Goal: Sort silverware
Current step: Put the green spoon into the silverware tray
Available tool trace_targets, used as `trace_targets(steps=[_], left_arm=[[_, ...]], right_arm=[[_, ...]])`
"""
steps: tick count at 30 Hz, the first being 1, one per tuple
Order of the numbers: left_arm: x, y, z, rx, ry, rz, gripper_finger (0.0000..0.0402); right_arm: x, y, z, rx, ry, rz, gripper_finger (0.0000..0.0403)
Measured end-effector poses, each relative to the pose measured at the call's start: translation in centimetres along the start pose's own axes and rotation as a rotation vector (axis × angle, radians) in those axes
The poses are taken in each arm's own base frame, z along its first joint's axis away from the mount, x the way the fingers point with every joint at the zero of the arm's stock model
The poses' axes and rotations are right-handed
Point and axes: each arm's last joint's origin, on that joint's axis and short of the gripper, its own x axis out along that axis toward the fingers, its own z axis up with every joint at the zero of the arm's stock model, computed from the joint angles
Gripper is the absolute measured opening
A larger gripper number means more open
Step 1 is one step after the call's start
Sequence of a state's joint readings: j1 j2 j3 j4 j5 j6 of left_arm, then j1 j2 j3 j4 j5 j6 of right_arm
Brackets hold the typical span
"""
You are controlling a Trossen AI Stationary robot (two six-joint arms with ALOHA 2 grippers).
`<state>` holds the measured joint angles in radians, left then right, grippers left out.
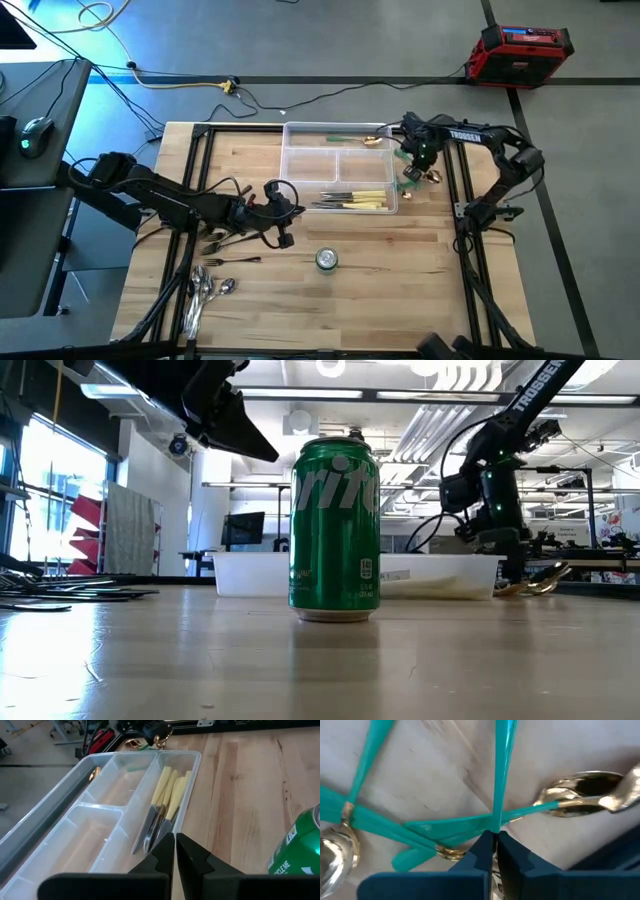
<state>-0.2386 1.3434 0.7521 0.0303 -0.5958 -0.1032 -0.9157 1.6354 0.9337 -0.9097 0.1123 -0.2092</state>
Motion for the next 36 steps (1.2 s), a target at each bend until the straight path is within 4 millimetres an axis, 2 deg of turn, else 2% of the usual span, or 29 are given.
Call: trace_targets(steps=[7, 11, 21, 36], left_arm=[[0.0, 0.0, 0.0, 0.0, 0.0, 0.001, 0.0], [0.0, 0.0, 0.0, 0.0, 0.001, 0.001, 0.0], [0.0, 0.0, -0.1, -0.005, 0.004, 0.001, 0.0], [0.0, 0.0, -0.1, -0.004, 0.006, 0.0, 0.0]], right_arm=[[-2.0, 0.0, -0.9, 0.013, -0.078, 0.075, 0.0001], [-1.7, 0.3, -1.0, -0.028, -0.07, 0.229, 0.0], [-0.9, 0.3, -0.2, -0.047, -0.088, 0.206, 0.0002], [-1.0, -0.3, 1.2, -0.068, -0.224, 0.083, 0.0113]])
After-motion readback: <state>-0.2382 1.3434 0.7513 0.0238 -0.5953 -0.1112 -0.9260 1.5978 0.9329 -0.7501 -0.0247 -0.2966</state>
